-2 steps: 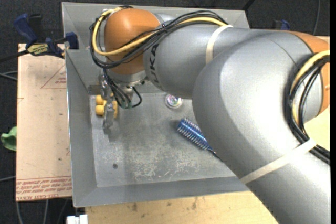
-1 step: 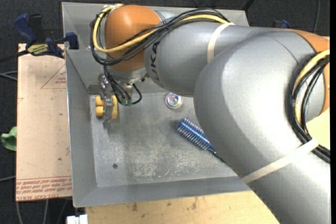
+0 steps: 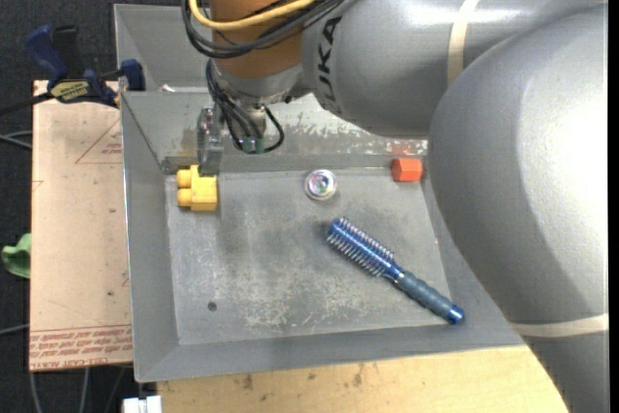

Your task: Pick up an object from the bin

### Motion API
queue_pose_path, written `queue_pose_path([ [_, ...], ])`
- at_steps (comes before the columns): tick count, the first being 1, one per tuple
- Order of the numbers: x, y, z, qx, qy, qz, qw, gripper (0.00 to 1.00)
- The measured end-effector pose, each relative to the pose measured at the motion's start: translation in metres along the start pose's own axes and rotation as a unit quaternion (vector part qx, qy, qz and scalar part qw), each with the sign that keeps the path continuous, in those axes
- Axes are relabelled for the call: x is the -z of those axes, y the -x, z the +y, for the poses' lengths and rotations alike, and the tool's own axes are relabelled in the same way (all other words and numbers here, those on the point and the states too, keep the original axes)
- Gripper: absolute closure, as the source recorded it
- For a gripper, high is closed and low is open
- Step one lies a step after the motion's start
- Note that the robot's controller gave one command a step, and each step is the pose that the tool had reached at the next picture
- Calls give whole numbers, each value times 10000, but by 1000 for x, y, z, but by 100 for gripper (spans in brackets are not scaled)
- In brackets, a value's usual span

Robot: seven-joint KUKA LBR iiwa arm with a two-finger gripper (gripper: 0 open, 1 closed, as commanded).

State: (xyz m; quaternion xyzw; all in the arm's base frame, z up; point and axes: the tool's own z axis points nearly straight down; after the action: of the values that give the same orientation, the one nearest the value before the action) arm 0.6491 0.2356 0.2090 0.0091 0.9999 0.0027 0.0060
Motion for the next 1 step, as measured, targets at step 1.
queue_pose_path([
  [1, -31, -42, -3, -1883, -39, 60, 9821, 100],
])
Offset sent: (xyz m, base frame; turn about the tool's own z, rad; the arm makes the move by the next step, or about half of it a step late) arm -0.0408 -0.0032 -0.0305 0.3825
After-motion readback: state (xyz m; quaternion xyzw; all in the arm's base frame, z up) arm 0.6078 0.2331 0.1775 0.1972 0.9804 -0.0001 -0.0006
